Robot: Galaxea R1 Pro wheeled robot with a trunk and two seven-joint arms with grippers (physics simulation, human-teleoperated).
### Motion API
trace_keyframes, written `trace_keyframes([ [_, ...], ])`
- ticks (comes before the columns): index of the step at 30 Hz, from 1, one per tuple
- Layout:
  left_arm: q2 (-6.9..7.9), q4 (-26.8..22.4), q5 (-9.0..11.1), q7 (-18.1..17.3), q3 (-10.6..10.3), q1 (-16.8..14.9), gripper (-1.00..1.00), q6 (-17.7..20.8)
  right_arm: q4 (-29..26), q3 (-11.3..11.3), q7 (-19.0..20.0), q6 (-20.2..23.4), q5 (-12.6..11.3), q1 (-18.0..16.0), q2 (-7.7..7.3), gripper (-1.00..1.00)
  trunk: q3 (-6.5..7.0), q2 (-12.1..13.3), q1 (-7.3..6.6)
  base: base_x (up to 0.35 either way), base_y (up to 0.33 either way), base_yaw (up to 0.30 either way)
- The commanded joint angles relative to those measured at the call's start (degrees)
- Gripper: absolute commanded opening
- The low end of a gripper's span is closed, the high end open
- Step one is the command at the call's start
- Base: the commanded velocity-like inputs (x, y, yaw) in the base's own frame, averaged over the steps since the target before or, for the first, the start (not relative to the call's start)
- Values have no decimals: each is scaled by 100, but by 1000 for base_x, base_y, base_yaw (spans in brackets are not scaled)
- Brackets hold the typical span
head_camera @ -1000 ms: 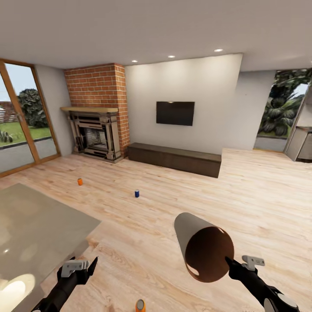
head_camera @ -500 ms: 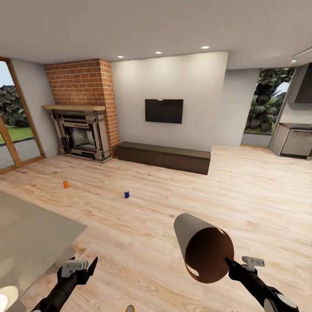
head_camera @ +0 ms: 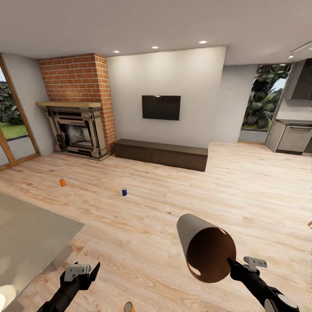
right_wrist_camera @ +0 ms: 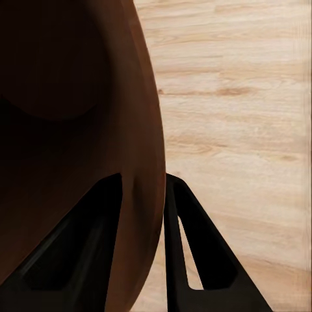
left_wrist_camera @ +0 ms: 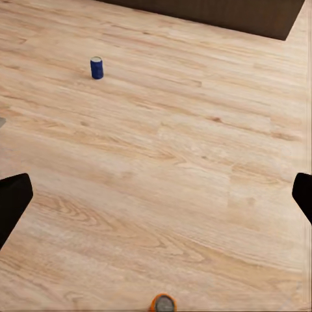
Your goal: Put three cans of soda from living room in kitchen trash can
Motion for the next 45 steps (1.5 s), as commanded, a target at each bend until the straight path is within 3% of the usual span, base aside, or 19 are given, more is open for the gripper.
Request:
trace_keyframes([
  [1, 0, 21, 1, 3, -65, -1, 100, 71, -10, 6, 14, 11, -84, -2, -2, -100, -8, -2, -1, 46, 0, -40],
  [2, 2, 18, 4, 4, -97, -1, 100, 157, -10, 5, 8, 11, -84, -2, -3, -100, -16, -2, -1, 48, 0, -32],
  [5, -17, -173, 30, 13, -215, -73, 100, 1339, -10, 9, -7, 13, -81, -2, 0, -100, -42, -2, -1, 21, 0, -13],
  [8, -37, -378, 31, 34, -240, -310, 100, 2055, -10, 16, -12, 13, -75, -2, 0, -100, -68, -2, -1, 9, 0, -5],
  [9, -49, -495, 27, 47, -273, -533, 100, 2592, -10, 18, -13, 14, -72, -2, 1, -100, -77, -2, -1, 5, 0, -3],
  [10, -55, -542, 26, 53, -297, -669, 100, 2880, -10, 19, -14, 13, -69, -2, 1, -100, -86, -2, -1, 4, 0, -2],
  [11, -71, -650, 28, 76, -398, -1269, 100, 4018, -10, 27, -15, 14, -58, -2, 1, -100, -94, -2, -1, 2, 0, -1],
  [12, -80, -673, 24, 91, -430, -1549, 100, 4486, -10, 35, -15, 16, -48, -2, 1, -100, -103, -2, -1, 0, 0, 0],
  [14, -108, -669, 17, 138, -451, -1811, 100, 4850, -8, 45, -15, 17, -42, -2, 1, -100, -120, -2, -1, 0, 0, 0],
  [15, -200, -534, 10, 433, -473, -2275, 100, 5264, -1, 65, -21, 19, -31, -2, 6, -100, -129, -2, -1, 0, 0, 0],
  [17, -252, -331, 21, 629, -478, -2464, 100, 5364, 2, 72, -42, 17, -28, -2, 7, -100, -146, -2, -1, 0, 0, 0],
  [19, -432, 501, 34, 865, -484, -2871, 100, 5437, 4, 82, -118, 14, -20, -2, 9, -100, -163, -2, -1, 0, 0, 0],
  [21, -509, 1145, 65, 929, -486, -3186, 100, 5451, 1, 83, -145, 13, -17, -2, 10, -100, -180, -2, -1, 0, 0, 0],
  [26, -592, 1964, 29, 1050, -489, -3591, 100, 5272, -3, 96, -172, 18, -16, -2, 10, -100, -224, -2, -1, 0, 0, 0],
  [32, -606, 2217, 11, 1105, -488, -3652, 100, 5232, -9, 78, -174, 19, -51, -2, 3, -100, -276, -2, -1, 0, 0, 0],
  [45, -606, 2257, 26, 1115, -488, -3659, 100, 5198, -10, 66, -174, 158, -35, -4, -8, -100, -388, -2, -1, 0, 0, 0],
])
